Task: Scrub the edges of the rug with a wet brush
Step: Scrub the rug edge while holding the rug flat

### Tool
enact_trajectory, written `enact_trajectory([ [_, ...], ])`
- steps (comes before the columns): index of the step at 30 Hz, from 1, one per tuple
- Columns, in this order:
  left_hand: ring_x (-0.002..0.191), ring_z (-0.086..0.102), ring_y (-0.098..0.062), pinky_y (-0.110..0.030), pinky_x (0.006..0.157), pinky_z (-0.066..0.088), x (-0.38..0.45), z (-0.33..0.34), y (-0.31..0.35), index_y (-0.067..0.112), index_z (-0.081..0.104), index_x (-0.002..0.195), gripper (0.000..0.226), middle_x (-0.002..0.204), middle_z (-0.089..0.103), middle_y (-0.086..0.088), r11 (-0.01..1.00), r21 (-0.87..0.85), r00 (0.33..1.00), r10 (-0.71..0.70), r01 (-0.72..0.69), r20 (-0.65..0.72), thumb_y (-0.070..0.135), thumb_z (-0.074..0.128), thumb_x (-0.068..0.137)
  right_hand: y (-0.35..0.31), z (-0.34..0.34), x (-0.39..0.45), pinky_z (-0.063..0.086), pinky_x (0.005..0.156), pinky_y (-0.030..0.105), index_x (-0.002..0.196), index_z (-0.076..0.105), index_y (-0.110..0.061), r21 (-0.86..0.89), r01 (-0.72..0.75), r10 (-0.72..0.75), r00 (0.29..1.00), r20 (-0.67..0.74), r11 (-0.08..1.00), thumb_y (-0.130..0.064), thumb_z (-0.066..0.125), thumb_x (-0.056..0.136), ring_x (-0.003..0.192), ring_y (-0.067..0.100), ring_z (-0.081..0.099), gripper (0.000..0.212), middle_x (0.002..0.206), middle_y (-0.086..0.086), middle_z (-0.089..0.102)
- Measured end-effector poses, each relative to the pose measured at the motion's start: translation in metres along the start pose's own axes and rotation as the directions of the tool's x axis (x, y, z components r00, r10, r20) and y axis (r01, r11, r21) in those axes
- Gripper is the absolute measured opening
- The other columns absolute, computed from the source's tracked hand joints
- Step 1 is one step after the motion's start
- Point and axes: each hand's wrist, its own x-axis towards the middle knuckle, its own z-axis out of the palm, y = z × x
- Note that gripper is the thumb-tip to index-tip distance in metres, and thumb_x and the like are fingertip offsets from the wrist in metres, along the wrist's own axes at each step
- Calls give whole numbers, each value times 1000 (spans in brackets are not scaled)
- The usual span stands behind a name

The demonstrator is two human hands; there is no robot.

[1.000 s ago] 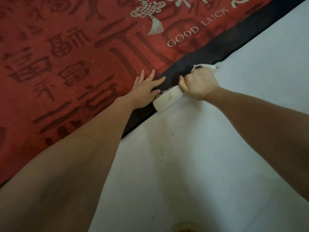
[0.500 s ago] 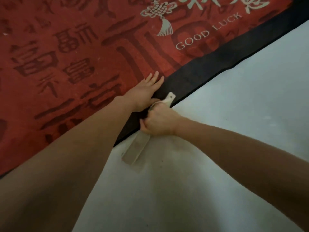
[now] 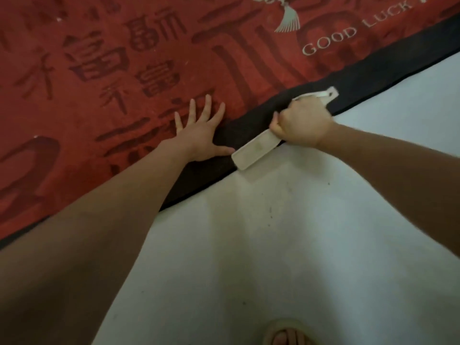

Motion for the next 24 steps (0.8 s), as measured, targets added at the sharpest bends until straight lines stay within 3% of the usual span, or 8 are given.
enact_trajectory([
  [4,145,-28,-31,-60,115,-13,-1,1,-4,35,-15,154,108,159,-31,2,1000,18,1000,19,-19,1,66,60,82,-71,14,4,21,45,18,37,55,-10,94,137,-140,990,26,986,-21,35,82,26,20,41,51,33,7,45],
  [7,146,-25,-28,-57,116,-12,-4,3,-6,35,-14,154,108,159,-29,3,998,50,999,24,-22,-31,73,55,80,-34,8,4,32,46,23,47,62,-4,18,58,-60,984,166,998,-22,38,88,36,26,53,51,42,14,53],
  [9,147,-25,-27,-56,116,-12,-6,5,-5,35,-15,154,109,160,-28,3,998,67,999,16,-14,-36,77,52,80,-17,-7,-3,31,47,22,58,67,-2,-41,31,-23,985,173,999,-23,55,85,40,29,55,36,45,17,54],
  [12,147,-24,-27,-57,117,-12,-4,5,-4,33,-16,154,106,160,-28,2,997,78,999,9,-6,-45,77,48,81,-68,-9,0,19,49,13,47,62,-12,-112,128,-100,968,230,985,-13,83,59,28,19,44,24,35,5,46],
  [15,148,-22,-27,-57,118,-9,-10,6,-5,32,-15,154,104,161,-25,1,995,97,999,28,-25,-37,77,46,83,-83,1,0,29,43,17,41,56,-9,42,144,-150,969,196,989,-13,69,73,26,19,42,34,33,7,45],
  [18,146,-26,-29,-60,114,-14,-27,0,-25,33,-15,154,107,160,-28,-1,991,123,998,-50,54,-36,78,48,81,-55,-3,-1,20,47,19,42,60,-7,48,-16,10,993,117,999,-18,38,81,27,22,44,46,33,10,45],
  [21,144,-30,-36,-65,111,-17,-54,7,-56,39,-17,152,110,158,-32,-1,983,50,985,-173,174,-27,81,51,76,-92,-9,8,19,48,18,46,63,-11,-42,32,-28,995,94,999,-16,37,76,26,21,42,41,33,7,43],
  [24,143,-30,-36,-65,112,-16,-64,16,-71,41,-19,151,112,157,-35,1,983,18,981,-182,184,-64,86,48,73,-135,-16,16,20,47,18,50,66,-12,5,149,-147,969,200,989,-10,57,66,26,20,42,19,33,6,45],
])
